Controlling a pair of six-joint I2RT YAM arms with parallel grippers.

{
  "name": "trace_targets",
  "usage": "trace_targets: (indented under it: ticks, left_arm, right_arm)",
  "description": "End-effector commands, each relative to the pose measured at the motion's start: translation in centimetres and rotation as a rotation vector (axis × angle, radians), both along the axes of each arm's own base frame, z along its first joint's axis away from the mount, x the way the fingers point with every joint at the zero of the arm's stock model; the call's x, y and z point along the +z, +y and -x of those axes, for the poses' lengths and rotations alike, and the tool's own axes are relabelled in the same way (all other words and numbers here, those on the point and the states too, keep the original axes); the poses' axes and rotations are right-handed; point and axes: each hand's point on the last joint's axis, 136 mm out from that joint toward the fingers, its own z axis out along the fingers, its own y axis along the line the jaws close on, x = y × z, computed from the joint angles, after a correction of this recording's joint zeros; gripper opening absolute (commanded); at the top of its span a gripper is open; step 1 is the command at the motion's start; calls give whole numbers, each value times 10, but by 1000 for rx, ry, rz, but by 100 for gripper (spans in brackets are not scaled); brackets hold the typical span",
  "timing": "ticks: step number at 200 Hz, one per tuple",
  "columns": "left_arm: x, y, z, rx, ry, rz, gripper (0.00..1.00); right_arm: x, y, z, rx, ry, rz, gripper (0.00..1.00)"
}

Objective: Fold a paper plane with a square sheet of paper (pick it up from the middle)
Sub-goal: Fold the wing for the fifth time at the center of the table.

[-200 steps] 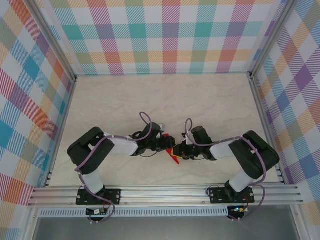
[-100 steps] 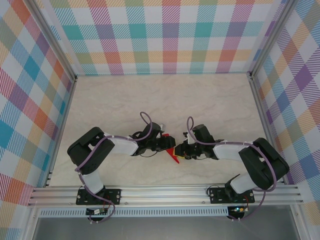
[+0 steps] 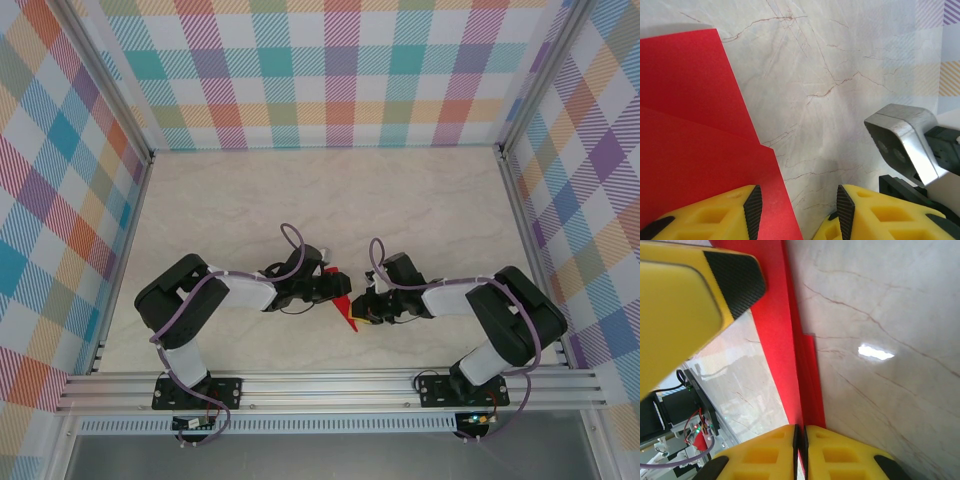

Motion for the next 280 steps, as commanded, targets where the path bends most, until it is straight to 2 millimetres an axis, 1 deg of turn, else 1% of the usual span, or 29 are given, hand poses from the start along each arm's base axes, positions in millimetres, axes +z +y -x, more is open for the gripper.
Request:
trace_targets:
  ticks: [1,57,66,83,101,120,131,162,197,211,230,246,265,280]
  left_arm:
    - [-24,7,11,-17,54,-75,46]
    - [-24,8,13,-24,61,-76,46]
    - [-24,7,13,-26,60,-73,46]
    - [-24,7,13,-27,61,-72,46]
    - [-24,6,14,-31,64,-70,46]
    - [-24,7,15,-32,65,-71,46]
    - [-25,7,15,-32,68,-72,46]
    - [-26,8,15,-28,69,-76,46]
    - [-28,10,14,-15,75,-86,46]
    - [-30,10,15,-12,84,-92,46]
    - [-32,11,15,-11,90,-97,46]
    - [-34,12,16,-9,96,-105,46]
    - [-34,13,16,-7,98,-110,46]
    - [-35,14,16,-4,101,-115,46]
  right_arm:
    - [-5,-5,13,32,36,4,15]
    - [24,0,0,17,-34,-15,20]
    - [27,0,-1,14,-40,-17,22]
    - [28,1,-4,12,-46,-15,22]
    - [26,3,-5,14,-35,-18,21]
    - [23,5,-5,13,-22,-25,15]
    - [20,5,-4,17,-12,-26,12]
    - [13,5,7,49,13,-34,7]
    - [-3,0,23,74,64,4,7]
    - [-7,0,29,88,75,8,7]
    - [-15,-6,33,79,92,46,8]
    - [-17,-8,36,79,108,59,9]
    - [-24,-16,36,55,110,115,9]
    - [-22,-15,35,53,108,116,12]
